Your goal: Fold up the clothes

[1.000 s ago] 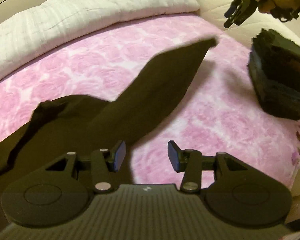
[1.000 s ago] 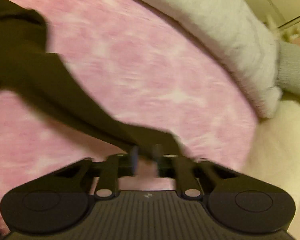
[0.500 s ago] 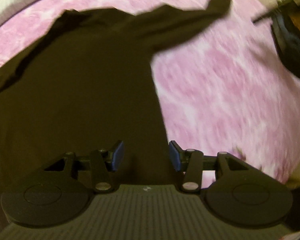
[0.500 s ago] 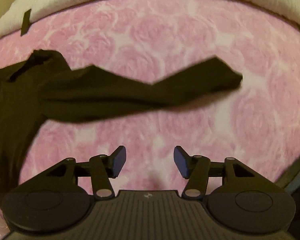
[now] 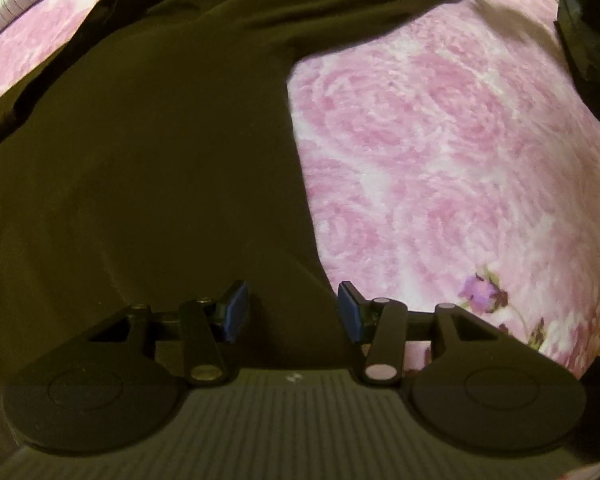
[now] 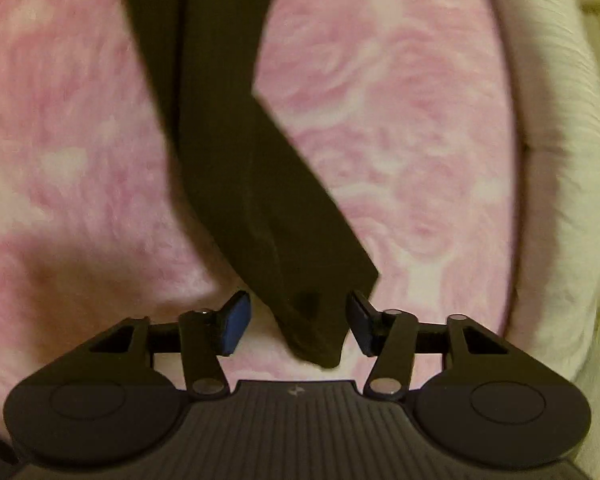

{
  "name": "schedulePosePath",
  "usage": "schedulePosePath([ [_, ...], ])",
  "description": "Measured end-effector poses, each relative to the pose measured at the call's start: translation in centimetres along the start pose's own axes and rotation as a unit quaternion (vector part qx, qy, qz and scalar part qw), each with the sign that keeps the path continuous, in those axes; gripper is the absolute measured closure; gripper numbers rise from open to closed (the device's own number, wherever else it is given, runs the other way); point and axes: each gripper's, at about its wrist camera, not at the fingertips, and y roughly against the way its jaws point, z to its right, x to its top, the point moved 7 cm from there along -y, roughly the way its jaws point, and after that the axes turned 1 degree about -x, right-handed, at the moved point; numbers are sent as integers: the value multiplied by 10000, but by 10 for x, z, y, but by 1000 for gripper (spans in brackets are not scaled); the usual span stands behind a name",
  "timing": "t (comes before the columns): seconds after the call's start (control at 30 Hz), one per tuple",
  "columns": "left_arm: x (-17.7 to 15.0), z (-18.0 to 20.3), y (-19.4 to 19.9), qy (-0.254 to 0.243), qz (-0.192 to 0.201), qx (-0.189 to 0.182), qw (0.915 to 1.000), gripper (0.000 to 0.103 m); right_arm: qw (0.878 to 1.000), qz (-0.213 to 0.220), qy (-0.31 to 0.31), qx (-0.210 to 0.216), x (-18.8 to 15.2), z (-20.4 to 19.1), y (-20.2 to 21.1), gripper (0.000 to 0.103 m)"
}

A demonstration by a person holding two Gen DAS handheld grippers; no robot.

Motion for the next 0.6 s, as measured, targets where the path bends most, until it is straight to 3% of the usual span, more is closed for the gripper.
schedulePosePath([
  [0.03,1,0,0,-39,-10,0,10000,59,9999,-51,133,96,-2,-1,-8,103],
  [0.1,3,-1,0,-86,-19,0,10000,59,9988,-98,-116,474,-7,-2,0,103],
  [0.2,9,-5,2,-49,-1,-22,10000,58,9879,-178,-172,1532,-26,-9,48,103],
  [0.37,21,-7,0,-35,47,12,10000,58,9832,-525,-949,1469,-38,18,37,103],
  [0.4,24,-7,2,-37,82,21,10000,58,9815,-595,-1108,1444,-40,24,34,95],
  [0.43,26,-7,6,-37,122,35,9999,58,9795,-664,-1268,1418,-42,30,31,66],
  [0.47,29,-7,9,-37,162,49,9998,57,9772,-733,-1427,1392,-44,35,29,50],
  [0.6,21,-10,14,10,119,84,9999,52,9649,-1007,-2058,1282,-53,58,18,54],
])
